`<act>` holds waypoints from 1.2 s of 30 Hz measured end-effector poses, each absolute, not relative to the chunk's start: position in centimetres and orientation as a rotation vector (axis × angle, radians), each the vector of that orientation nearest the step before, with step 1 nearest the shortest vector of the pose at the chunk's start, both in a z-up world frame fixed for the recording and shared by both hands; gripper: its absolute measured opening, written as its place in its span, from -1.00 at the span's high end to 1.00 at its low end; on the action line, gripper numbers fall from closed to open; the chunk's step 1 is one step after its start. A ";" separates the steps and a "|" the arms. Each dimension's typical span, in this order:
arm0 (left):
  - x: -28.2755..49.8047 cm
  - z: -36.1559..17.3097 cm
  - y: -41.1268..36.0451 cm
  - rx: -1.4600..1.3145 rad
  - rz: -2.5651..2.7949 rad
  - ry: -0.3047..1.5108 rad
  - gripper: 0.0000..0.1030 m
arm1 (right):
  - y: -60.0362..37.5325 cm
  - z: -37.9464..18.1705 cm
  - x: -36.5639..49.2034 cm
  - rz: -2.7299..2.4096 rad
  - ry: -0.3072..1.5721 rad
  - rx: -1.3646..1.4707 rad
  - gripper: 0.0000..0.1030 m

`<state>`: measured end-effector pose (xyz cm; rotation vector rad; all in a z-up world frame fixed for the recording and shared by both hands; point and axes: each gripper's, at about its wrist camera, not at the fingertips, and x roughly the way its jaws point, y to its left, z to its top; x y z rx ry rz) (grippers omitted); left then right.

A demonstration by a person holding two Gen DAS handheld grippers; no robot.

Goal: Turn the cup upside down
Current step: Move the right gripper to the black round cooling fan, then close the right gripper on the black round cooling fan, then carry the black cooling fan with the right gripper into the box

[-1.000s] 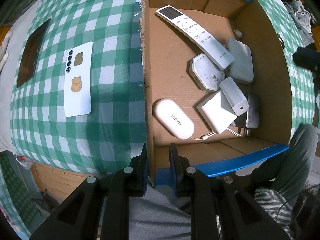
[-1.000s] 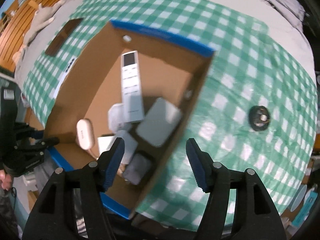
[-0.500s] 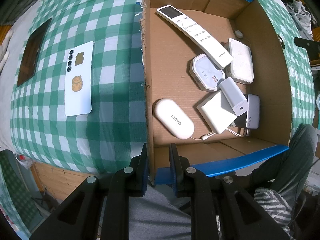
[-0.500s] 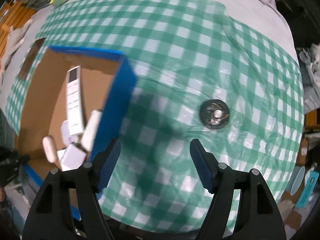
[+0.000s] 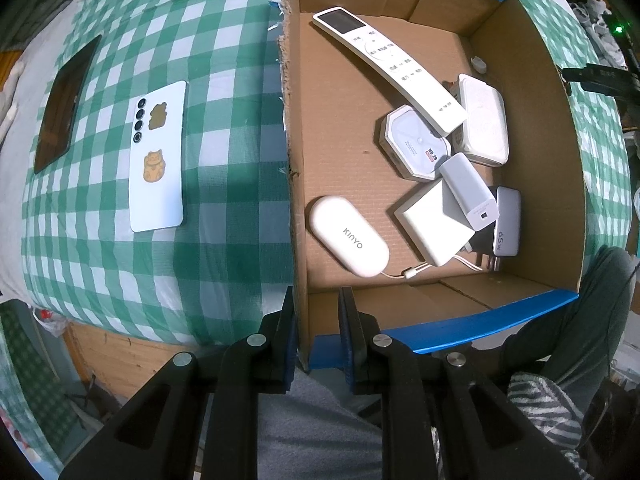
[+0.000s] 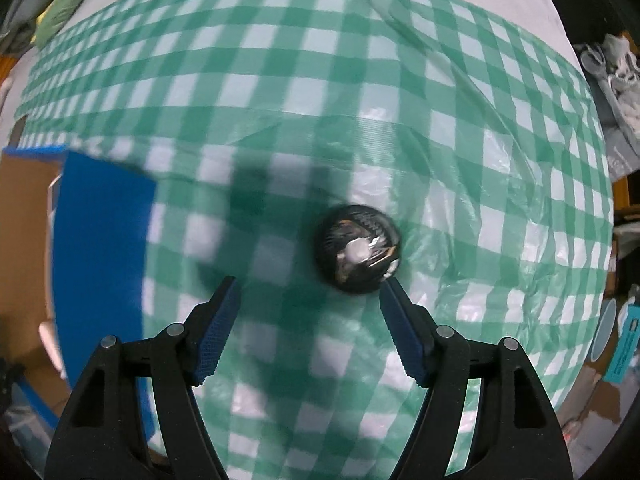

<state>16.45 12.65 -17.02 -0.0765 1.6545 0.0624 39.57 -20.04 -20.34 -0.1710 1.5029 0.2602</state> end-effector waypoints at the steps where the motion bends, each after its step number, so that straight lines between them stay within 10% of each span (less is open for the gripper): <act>1: 16.4 -17.0 12.8 -0.078 0.063 1.652 0.67 | -20.4 -20.7 39.9 0.253 1.506 -0.164 -0.40; 36: 16.2 -16.8 12.6 -0.089 0.058 1.652 0.66 | -21.2 -21.6 39.1 0.224 1.516 -0.240 -0.18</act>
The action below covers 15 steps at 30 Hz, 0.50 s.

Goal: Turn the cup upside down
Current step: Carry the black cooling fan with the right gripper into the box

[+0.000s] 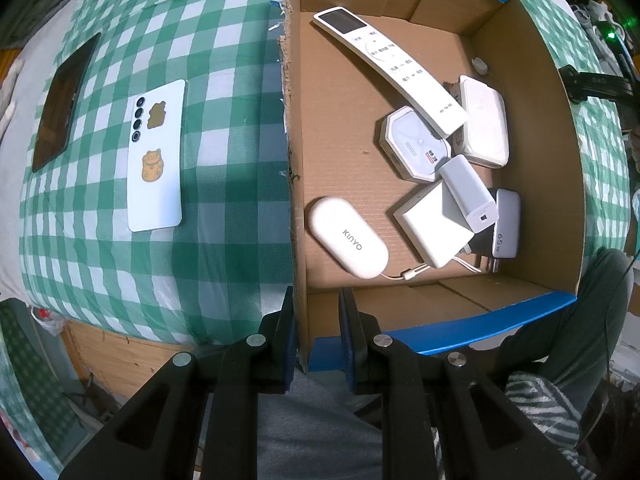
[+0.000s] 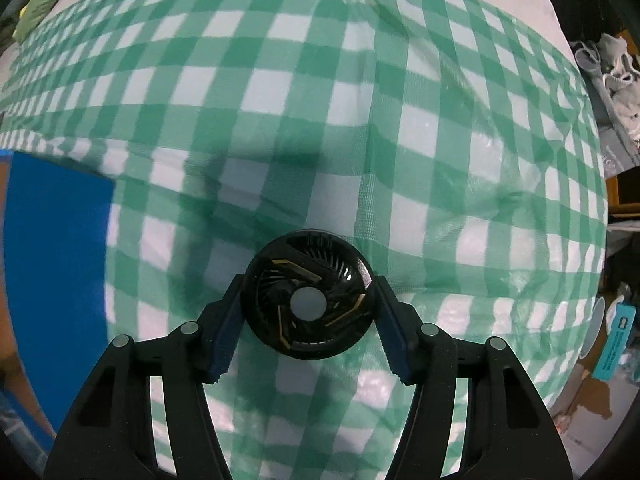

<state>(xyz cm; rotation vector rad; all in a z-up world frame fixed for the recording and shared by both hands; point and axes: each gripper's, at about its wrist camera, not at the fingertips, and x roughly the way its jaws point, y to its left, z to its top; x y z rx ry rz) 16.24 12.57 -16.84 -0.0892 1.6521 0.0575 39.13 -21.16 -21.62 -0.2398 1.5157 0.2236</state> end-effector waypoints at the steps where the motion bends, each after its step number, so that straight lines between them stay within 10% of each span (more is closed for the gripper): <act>1: 16.2 -16.8 12.5 -0.088 0.057 1.652 0.66 | -21.2 -21.1 39.2 0.232 1.510 -0.238 -0.18; 15: 16.2 -16.8 12.5 -0.089 0.057 1.653 0.66 | -23.5 -20.7 42.3 0.241 1.518 -0.149 -0.18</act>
